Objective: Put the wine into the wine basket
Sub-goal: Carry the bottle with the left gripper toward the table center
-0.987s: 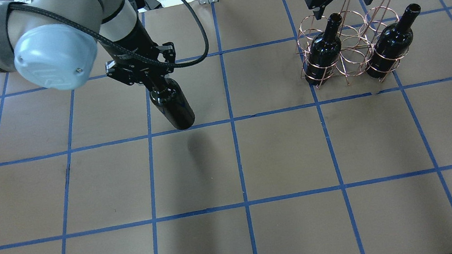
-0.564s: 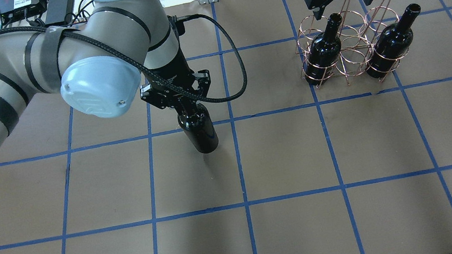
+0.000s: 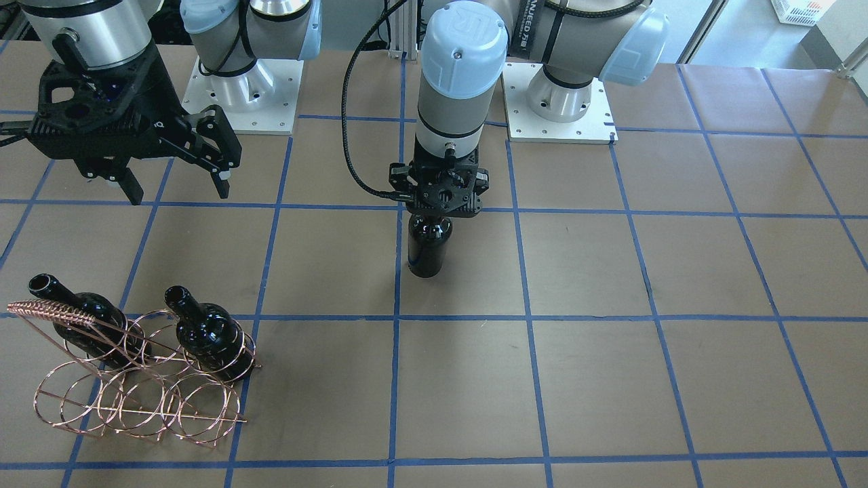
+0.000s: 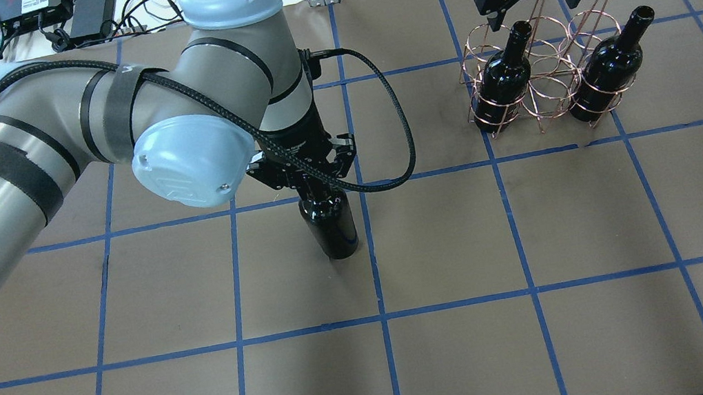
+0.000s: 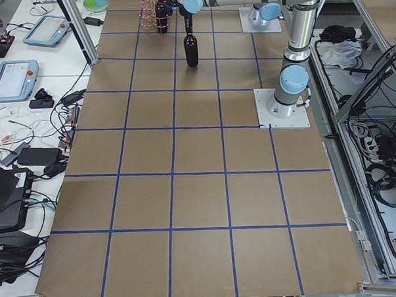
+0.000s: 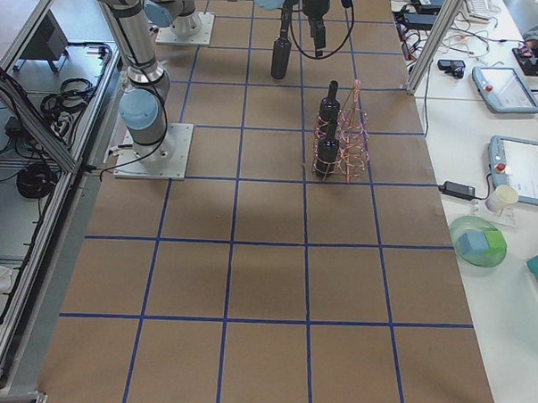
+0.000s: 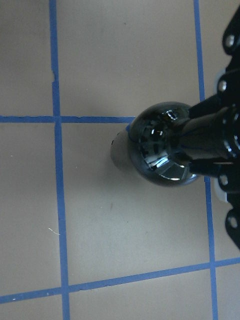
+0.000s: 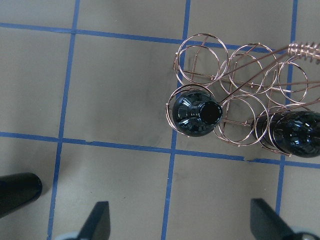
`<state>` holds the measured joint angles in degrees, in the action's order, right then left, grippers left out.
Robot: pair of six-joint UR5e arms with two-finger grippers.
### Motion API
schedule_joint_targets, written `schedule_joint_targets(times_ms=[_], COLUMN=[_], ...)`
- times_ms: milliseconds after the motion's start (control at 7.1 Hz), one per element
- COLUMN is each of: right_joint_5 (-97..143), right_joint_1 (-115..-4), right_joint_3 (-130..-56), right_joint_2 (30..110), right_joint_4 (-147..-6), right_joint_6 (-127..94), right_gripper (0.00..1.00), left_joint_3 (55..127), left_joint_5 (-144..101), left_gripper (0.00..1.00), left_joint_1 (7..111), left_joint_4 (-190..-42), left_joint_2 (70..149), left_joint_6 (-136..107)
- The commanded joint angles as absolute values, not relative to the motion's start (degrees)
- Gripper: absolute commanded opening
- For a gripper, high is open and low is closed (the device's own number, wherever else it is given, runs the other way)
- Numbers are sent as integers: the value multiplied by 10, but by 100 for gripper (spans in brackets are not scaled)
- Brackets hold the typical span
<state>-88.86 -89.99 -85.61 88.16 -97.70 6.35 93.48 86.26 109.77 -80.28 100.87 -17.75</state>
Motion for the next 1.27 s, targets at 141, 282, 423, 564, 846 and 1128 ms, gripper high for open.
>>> schedule_joint_targets(times_ms=[141,282,423,564,846,1128], right_joint_5=[-889,-889,-889,-889,-896,-897], right_joint_1=[-900,-900,-900,-900,-900,-900], right_joint_3=[-856,-856,-856,-856,-856,-856], right_joint_2=[882,882,882,882,882,879], right_joint_4=[-977,-977,-977,-978,-978,-970], right_joint_6=[65,64,63,62,62,65], right_gripper=[100,100,100,100,100,100], left_joint_3=[935,940,944,945,945,944], left_joint_5=[846,846,846,846,846,844], left_gripper=[0,0,0,0,1,100], left_joint_1=[1100,1100,1100,1100,1100,1100], left_joint_4=[-804,-805,-805,-805,-804,-803], left_joint_2=[1012,1012,1012,1012,1012,1013], left_joint_6=[-178,-175,-175,-176,-172,-167])
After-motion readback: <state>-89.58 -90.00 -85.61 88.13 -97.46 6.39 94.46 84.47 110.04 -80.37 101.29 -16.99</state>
